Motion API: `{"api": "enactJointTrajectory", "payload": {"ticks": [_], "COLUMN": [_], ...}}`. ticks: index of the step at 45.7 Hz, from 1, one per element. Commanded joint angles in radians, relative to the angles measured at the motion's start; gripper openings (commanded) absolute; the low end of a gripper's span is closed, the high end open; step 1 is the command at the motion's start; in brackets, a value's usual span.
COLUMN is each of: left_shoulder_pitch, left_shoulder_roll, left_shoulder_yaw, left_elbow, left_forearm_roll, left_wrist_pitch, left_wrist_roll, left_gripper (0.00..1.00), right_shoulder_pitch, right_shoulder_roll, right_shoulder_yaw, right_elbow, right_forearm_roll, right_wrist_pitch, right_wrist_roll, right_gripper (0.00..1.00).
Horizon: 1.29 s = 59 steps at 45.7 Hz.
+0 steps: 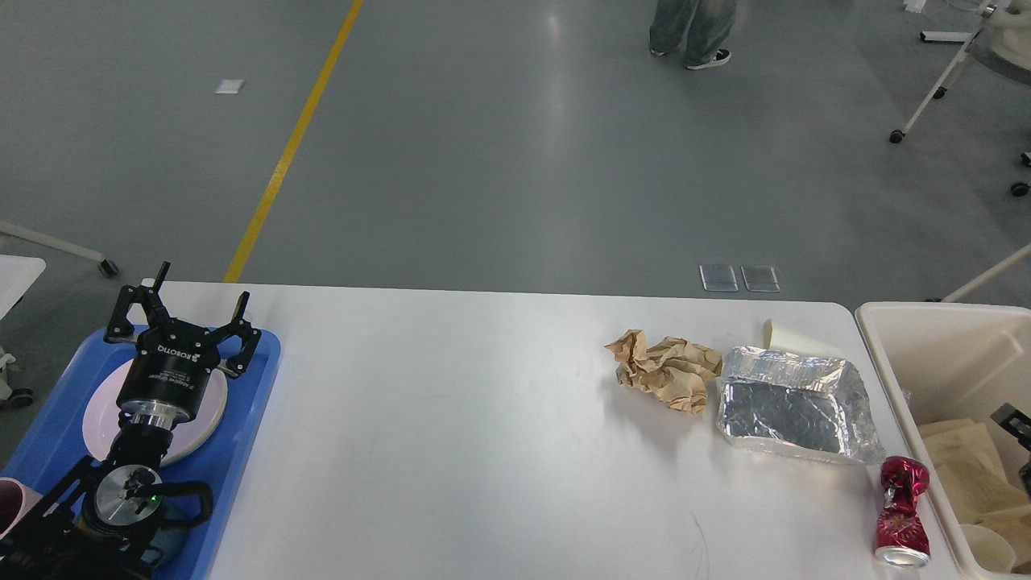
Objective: Tidy desktop
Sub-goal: 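Raise the right gripper and move it over the crumpled brown paper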
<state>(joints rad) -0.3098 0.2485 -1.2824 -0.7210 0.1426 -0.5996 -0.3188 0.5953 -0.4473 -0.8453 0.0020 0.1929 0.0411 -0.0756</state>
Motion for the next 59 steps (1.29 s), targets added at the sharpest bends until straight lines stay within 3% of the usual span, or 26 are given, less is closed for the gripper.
{"api": "enactJointTrajectory", "payload": {"ticks": [1, 10, 18, 24, 29, 41, 50, 59], "left_shoulder_pitch": [0.0, 0.0, 0.0, 0.0, 0.0, 0.0, 0.0, 0.0], "left_shoulder_roll": [0.0, 0.0, 0.0, 0.0, 0.0, 0.0, 0.0, 0.0], "left_shoulder_yaw": [0.0, 0.0, 0.0, 0.0, 0.0, 0.0, 0.0, 0.0], "left_elbow": [0.0, 0.0, -0.002, 0.0, 0.0, 0.0, 0.0, 0.0], "left_forearm_roll": [0.0, 0.0, 0.0, 0.0, 0.0, 0.0, 0.0, 0.0], "left_wrist_pitch": [0.0, 0.0, 0.0, -0.002, 0.0, 0.0, 0.0, 0.0], "left_wrist_roll": [0.001, 0.001, 0.001, 0.001, 0.001, 0.001, 0.001, 0.001], "left_gripper": [0.96, 0.96, 0.96, 0.96, 0.96, 0.96, 0.96, 0.96], "right_shoulder_pitch": [0.101, 0.395, 0.76, 1.009, 1.197, 1.491, 1.676, 1.762], "right_shoulder_roll": [-0.028, -0.05, -0.094, -0.067, -0.054, -0.004, 0.123, 0.286], "right_shoulder_yaw": [-0.043, -0.095, -0.208, -0.328, -0.351, -0.356, -0.402, -0.434], "right_elbow": [0.053, 0.232, 0.611, 0.861, 1.024, 1.145, 1.283, 1.345], "right_forearm_roll": [-0.013, -0.15, -0.244, -0.239, -0.239, -0.214, -0.173, 0.029], "right_wrist_pitch": [0.013, 0.17, 0.243, 0.302, 0.425, 0.805, 0.832, 0.827], "right_wrist_roll": [-0.003, -0.018, -0.092, -0.093, -0.095, -0.095, -0.102, -0.156], "right_gripper": [1.0, 1.0, 1.0, 1.0, 1.0, 1.0, 1.0, 1.0]}}
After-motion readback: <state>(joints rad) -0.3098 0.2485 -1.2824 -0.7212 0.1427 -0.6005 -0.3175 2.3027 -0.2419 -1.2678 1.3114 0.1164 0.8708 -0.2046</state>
